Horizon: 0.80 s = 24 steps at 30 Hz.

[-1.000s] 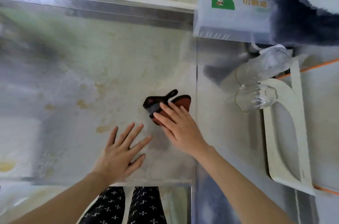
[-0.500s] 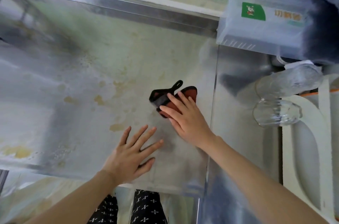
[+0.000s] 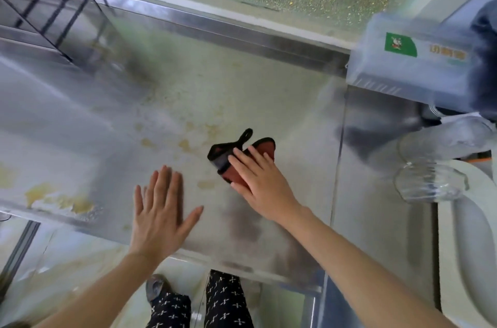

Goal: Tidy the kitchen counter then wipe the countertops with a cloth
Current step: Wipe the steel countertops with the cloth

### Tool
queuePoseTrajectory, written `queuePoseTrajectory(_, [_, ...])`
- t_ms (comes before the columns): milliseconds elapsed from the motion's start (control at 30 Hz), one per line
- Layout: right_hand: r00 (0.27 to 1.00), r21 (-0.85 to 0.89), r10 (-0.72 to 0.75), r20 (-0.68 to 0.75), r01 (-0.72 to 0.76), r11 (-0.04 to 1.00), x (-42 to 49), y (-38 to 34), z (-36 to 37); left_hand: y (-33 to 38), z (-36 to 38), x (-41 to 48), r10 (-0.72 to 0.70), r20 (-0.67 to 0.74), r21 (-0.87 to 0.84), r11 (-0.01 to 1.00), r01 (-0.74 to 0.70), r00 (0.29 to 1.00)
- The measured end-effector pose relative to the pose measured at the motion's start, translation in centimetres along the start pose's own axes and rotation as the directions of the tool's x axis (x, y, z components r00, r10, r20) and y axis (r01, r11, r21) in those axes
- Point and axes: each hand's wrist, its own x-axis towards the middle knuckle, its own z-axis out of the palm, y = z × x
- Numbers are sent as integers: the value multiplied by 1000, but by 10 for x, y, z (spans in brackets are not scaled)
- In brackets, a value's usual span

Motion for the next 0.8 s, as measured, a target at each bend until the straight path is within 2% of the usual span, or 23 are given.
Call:
queuePoseTrajectory(67, [999,-18,27,-22,-28,999,5,16,-6,-12,2,-1,4,29,31,1000,-5,1000])
queuePoseTrajectory(133, [965,12,229,-125,-229,973,13,40,-14,-16,5,-1,5,42,32,999,-6,999])
queuePoseTrajectory(200, [845,91,491,-211,-484,871,19,53,-20,-17,8,-1,9,40,23,1000,-10,999])
queuePoseTrajectory(267, [735,136,628,-256,-616,776,25,41,-14,-18,10,0,17,25,12,1000,-17,1000])
queuePoseTrajectory(300, [742,123,618,-262,-609,784,27,25,-8,-19,10,0,20,14,1,1000,-20,1000])
queuePoseTrajectory(333, [791,99,555,-258,-550,829,27,5,0,-19,10,-1,22,3,-15,1000,-22,1000])
queuePoseTrajectory(433, [970,-23,208,-128,-212,977,11,-56,25,-19,9,-2,28,-15,-44,999,-28,1000])
queuePoseTrajectory(500, [999,-79,34,-29,-36,996,4,-64,26,-19,10,-2,34,-16,-47,998,-35,999])
queuePoseTrajectory(567, [999,-141,12,-47,-19,990,6,-49,21,-20,11,-2,41,-20,-53,998,-42,999])
queuePoseTrajectory(633, [971,-109,191,-145,-208,972,11,-35,15,-20,11,-1,43,-17,-67,997,-44,999])
queuePoseTrajectory(733, [790,65,561,-246,-564,823,15,-39,14,-21,11,-1,53,-11,-109,993,-54,999])
queuePoseTrajectory(767, [734,111,626,-264,-621,776,16,-51,18,-23,9,-2,64,-16,-122,990,-65,998])
queuePoseTrajectory(800, [712,131,648,-270,-640,758,15,-67,24,-26,7,-3,80,-26,-131,988,-83,996])
